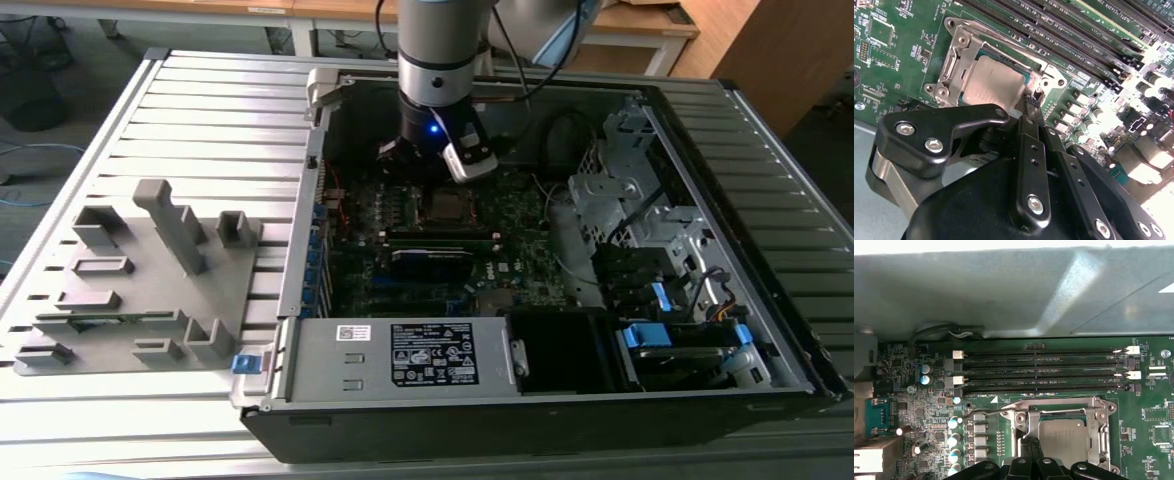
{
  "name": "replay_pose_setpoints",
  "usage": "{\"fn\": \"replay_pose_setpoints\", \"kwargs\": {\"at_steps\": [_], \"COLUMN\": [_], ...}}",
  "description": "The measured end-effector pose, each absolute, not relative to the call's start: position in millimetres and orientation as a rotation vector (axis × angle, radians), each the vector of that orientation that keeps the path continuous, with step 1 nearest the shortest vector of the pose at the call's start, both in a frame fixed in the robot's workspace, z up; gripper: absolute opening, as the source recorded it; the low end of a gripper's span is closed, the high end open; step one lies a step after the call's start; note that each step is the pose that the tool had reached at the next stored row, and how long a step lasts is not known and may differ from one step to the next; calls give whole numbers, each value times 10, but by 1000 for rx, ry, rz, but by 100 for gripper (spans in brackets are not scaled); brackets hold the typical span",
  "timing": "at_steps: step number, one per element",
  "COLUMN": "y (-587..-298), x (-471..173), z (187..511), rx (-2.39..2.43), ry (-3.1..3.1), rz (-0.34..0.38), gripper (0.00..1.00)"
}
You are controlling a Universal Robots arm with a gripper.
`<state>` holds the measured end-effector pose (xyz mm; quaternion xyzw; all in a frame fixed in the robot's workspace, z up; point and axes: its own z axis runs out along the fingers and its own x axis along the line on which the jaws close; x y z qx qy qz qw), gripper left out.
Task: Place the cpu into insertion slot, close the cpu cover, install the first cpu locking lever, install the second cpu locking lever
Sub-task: 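Close the cpu cover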
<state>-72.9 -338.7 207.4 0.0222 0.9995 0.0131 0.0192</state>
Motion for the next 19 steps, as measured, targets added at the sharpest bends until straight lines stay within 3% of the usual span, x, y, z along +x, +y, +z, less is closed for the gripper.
{"fn": "replay_pose_setpoints", "kwargs": {"at_steps": [19], "y": [-3388], "x": [-741], "z": [1995], "rx": [69], "ry": [3102], "rz": [39], "gripper": [10]}}
